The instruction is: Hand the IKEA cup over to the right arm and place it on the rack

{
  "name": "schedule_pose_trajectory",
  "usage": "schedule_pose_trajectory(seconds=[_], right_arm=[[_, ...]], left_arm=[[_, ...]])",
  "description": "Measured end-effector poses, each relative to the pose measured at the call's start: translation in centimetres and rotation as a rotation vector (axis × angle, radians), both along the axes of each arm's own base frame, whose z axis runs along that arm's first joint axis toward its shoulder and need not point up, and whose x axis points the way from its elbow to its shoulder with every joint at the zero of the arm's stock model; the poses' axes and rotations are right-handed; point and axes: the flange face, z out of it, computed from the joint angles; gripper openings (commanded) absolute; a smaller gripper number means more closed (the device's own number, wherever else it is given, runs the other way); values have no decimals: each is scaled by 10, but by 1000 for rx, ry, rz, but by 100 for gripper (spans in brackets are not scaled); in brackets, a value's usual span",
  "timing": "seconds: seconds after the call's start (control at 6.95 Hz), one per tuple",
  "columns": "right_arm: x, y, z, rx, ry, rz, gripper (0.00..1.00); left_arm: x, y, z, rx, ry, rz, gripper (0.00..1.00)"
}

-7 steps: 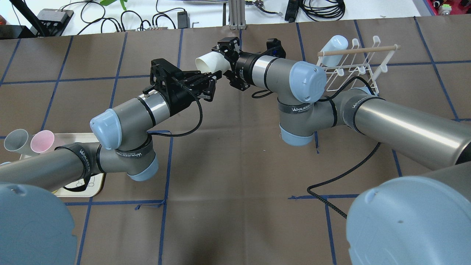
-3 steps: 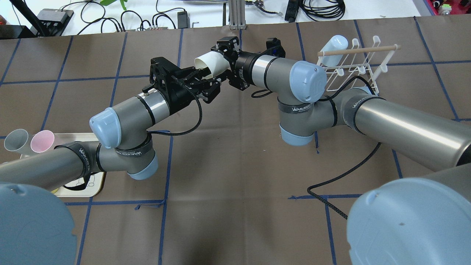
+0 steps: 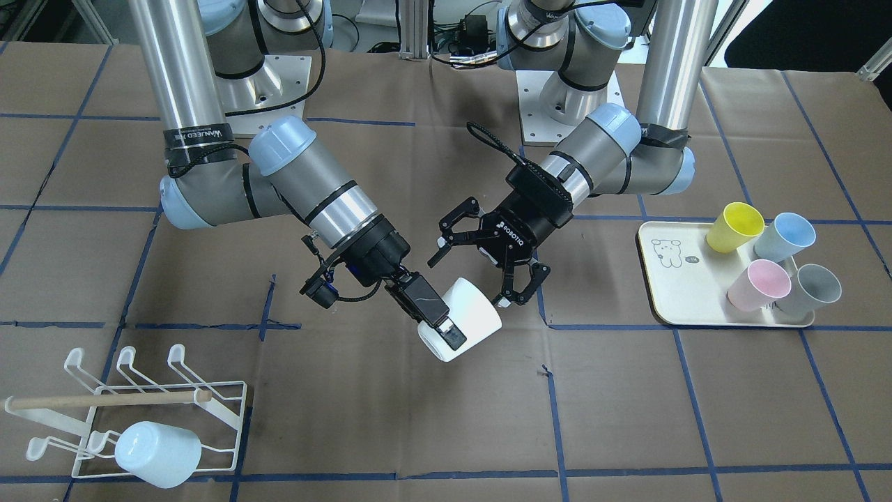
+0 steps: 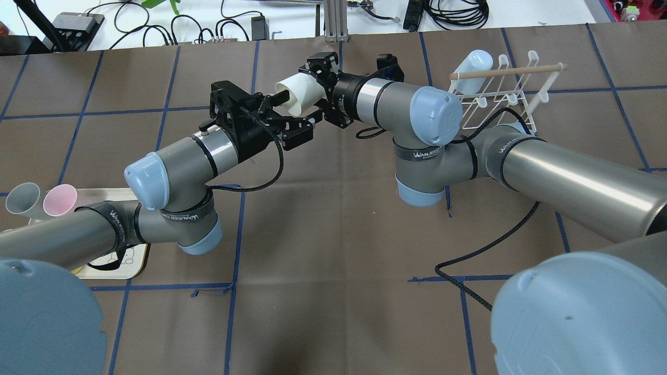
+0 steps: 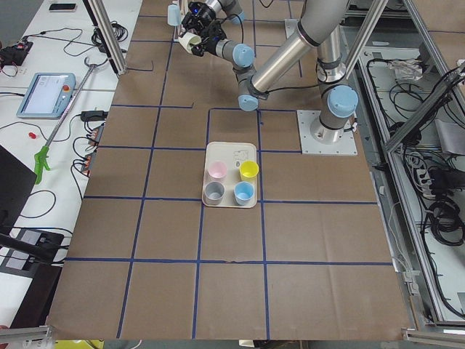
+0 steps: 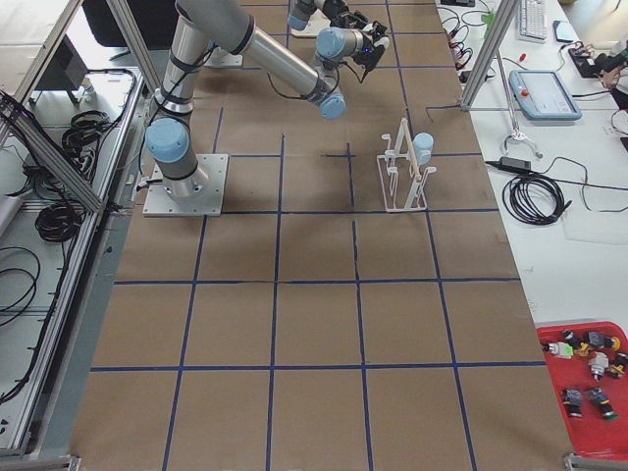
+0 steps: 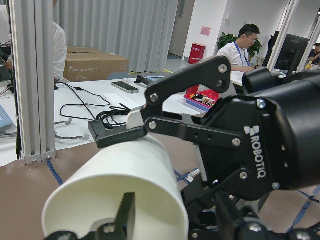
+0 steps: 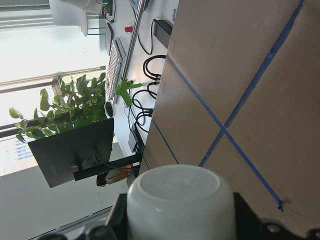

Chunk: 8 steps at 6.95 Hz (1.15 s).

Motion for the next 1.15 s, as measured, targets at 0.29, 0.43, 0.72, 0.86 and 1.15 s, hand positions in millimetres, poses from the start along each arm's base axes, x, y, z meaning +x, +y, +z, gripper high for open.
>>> schedule_pose_trajectory(seconds=[0.29, 0.43, 0.72, 0.86, 1.15], right_arm=[[-1, -1, -1, 1, 1, -2, 38], [-4, -3, -2, 1, 3, -6, 37], [-21, -13, 0, -7, 4, -38, 35], [-43, -23, 5, -22, 5, -73, 35], [-89, -41, 20, -137, 92, -97, 35]], left_arm=[[18, -2, 8, -2, 2, 34, 99], [41, 0, 11, 7, 12, 66, 99], [84, 6, 16, 23, 38, 114, 99], [97, 5, 17, 37, 47, 130, 98], [111, 2, 33, 117, 56, 162, 98]])
